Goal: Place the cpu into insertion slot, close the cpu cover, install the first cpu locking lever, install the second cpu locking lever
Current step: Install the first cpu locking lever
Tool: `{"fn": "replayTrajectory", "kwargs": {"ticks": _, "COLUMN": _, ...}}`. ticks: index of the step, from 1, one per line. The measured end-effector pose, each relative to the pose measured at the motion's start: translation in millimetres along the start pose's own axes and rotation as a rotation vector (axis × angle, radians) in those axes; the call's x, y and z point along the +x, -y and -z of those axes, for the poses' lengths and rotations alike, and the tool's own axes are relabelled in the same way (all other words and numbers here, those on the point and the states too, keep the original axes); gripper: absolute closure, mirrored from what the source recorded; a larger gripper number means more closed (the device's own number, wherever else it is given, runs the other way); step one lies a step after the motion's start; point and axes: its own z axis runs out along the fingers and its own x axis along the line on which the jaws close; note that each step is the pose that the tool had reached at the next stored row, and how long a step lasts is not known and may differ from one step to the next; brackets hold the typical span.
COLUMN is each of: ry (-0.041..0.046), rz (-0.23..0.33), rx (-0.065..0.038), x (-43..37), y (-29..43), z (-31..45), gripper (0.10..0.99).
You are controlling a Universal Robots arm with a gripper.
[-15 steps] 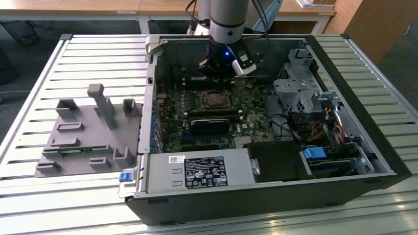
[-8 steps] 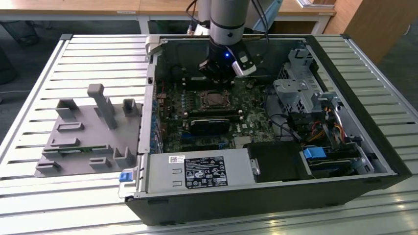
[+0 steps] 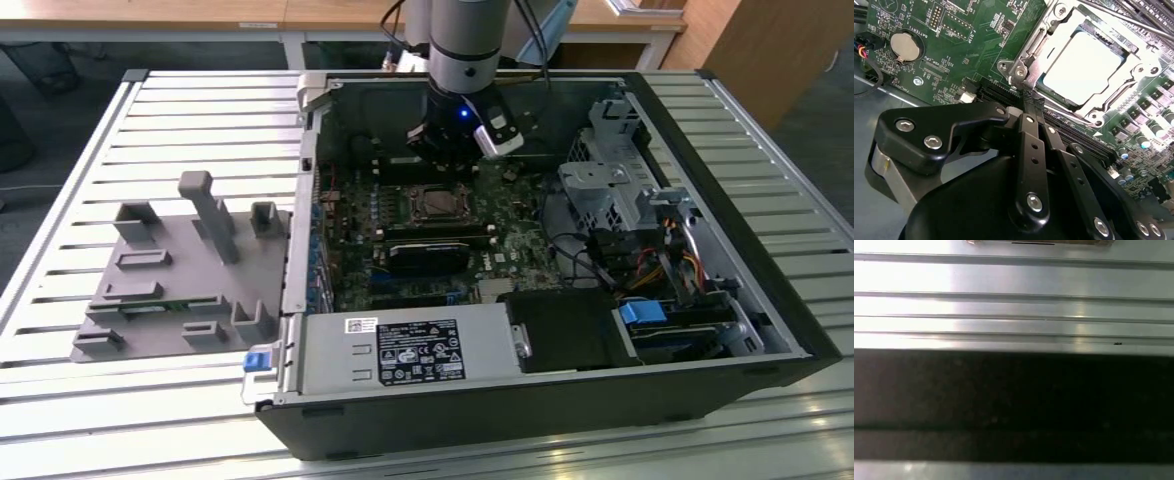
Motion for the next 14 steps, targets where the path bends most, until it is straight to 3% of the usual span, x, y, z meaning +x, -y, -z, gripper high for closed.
{"fn": "replayTrajectory", "kwargs": {"ticks": 8, "ry": 0.0001, "rz": 0.000, "rx": 0.002, "x": -0.1, "y": -0.1, "z": 0.8, "gripper": 0.980}}
{"fn": "replayTrajectory", "kwargs": {"ticks": 14, "ry": -0.0001, "rz": 0.000, "rx": 0.015, "x": 0.0, "y": 0.0, "z": 0.3, "gripper": 0.980}}
